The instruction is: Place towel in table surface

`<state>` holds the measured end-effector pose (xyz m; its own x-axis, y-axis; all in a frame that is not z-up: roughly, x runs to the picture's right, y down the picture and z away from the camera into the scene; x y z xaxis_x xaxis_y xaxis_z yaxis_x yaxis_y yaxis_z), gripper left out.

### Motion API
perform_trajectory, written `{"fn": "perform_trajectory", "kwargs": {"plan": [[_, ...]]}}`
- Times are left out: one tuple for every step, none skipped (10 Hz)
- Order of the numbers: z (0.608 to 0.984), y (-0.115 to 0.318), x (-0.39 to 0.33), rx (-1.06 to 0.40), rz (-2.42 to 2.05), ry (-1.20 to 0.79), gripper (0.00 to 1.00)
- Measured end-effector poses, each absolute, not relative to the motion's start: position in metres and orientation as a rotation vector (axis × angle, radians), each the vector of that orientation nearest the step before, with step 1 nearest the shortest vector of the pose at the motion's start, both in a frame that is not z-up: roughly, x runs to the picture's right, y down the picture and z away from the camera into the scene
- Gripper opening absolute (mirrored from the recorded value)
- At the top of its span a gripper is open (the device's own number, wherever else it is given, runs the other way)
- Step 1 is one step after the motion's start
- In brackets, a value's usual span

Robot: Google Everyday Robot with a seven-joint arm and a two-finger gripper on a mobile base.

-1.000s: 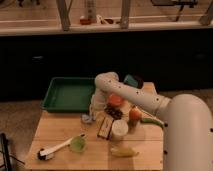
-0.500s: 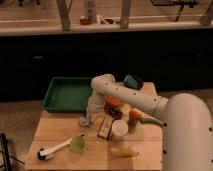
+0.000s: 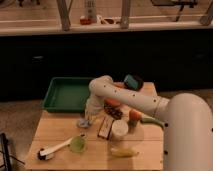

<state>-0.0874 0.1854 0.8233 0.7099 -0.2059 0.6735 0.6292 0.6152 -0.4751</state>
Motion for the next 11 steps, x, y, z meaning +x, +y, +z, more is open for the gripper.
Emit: {"fn": "perform_trajectory", "kwargs": {"plan": [[0.8229,0.1865,-0.0881,-0.762,-0.514,-0.611,0.18],[0.8224,0.1874,-0.0883,-0.759,-0.512,-0.609,0.29],[0.8220,0.1881,-0.0883,-0.758,-0.510,-0.608,0.37],[0.8216,0.1881,-0.0890,-0.757,-0.510,-0.608,0.49],[0.8217,0.1886,-0.0890,-0.758,-0.510,-0.609,0.60],[0.8218,0.1889,-0.0893,-0.759,-0.509,-0.611,0.68],[0.8222,0.1885,-0.0902,-0.760,-0.510,-0.615,0.77],[0.8227,0.1884,-0.0901,-0.766,-0.513,-0.616,0.80],[0.8235,0.1883,-0.0899,-0.771,-0.515,-0.616,0.80],[0.8247,0.1878,-0.0903,-0.776,-0.519,-0.616,0.80],[0.8256,0.1878,-0.0909,-0.782,-0.522,-0.617,0.80]]}}
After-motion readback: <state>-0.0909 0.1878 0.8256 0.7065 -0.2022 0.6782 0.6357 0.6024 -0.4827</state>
